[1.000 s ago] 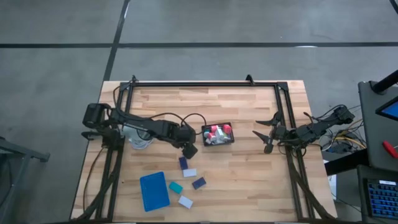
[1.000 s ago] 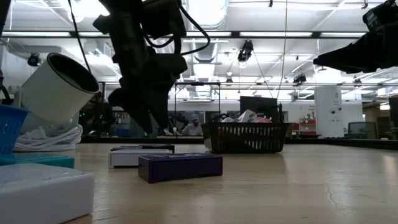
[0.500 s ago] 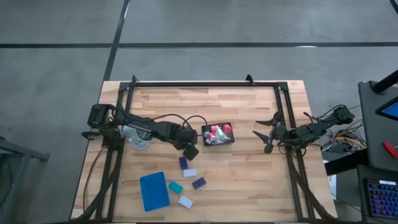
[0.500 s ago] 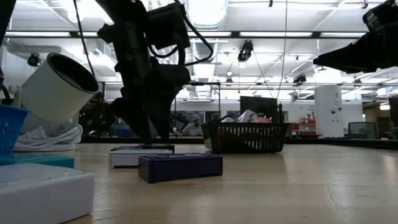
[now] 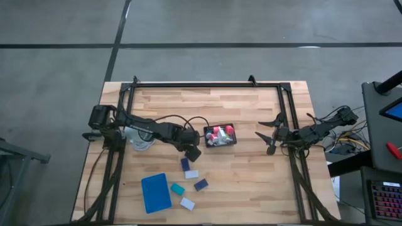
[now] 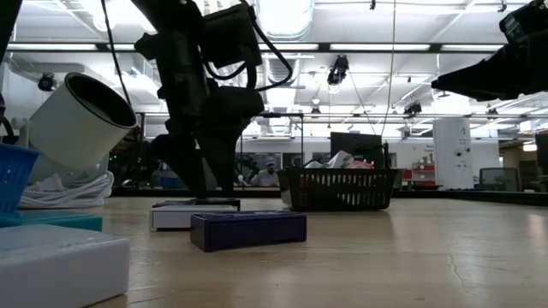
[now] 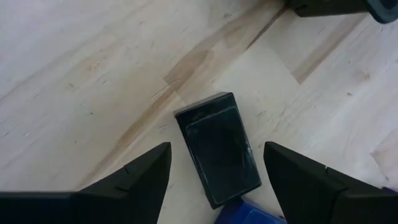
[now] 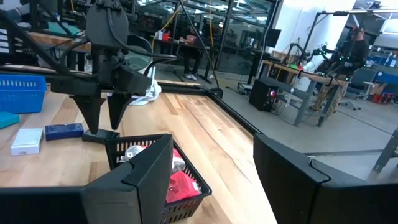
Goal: Pick & Place Office items
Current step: Put the black digital timer into the blue bin
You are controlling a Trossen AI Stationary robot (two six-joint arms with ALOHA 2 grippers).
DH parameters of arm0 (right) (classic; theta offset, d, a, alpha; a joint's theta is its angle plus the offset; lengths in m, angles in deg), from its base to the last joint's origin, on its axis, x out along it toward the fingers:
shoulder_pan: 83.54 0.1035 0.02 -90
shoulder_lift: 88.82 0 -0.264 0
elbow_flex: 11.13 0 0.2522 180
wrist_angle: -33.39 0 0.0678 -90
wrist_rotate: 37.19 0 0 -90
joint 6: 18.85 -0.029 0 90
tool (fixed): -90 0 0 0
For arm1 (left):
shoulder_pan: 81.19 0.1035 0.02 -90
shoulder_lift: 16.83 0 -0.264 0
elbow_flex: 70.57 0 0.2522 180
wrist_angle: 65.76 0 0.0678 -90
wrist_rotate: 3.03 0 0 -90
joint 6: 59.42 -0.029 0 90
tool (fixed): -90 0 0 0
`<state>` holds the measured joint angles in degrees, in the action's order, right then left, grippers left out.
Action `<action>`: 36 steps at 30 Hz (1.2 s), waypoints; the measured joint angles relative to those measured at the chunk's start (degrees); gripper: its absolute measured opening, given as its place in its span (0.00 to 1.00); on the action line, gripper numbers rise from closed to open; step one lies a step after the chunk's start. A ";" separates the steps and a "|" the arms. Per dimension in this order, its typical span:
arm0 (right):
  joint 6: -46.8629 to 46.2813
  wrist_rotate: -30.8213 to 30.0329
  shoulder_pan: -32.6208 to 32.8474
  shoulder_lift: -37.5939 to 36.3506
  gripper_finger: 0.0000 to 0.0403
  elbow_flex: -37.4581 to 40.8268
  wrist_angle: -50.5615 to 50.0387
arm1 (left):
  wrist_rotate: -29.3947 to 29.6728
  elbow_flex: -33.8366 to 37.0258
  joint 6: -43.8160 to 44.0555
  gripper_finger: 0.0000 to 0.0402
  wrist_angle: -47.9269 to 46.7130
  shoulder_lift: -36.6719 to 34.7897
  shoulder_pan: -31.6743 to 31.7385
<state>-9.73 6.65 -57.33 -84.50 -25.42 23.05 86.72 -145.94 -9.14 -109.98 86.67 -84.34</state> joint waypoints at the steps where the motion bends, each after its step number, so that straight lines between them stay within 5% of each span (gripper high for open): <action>1: 0.06 0.01 0.00 0.02 0.54 -0.02 -0.02 | 0.02 0.00 -0.48 0.66 0.10 0.24 0.00; 31: 0.06 -0.01 0.00 0.00 0.54 0.00 -0.02 | -0.43 -0.15 -3.34 0.65 2.70 3.74 0.26; 36: 0.06 0.01 0.01 0.00 0.54 0.00 -0.02 | -0.30 -0.04 -3.57 0.59 2.64 3.44 0.26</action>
<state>-9.67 6.66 -57.31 -84.50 -25.42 23.03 86.42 -145.98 -12.71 -107.34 90.12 -84.08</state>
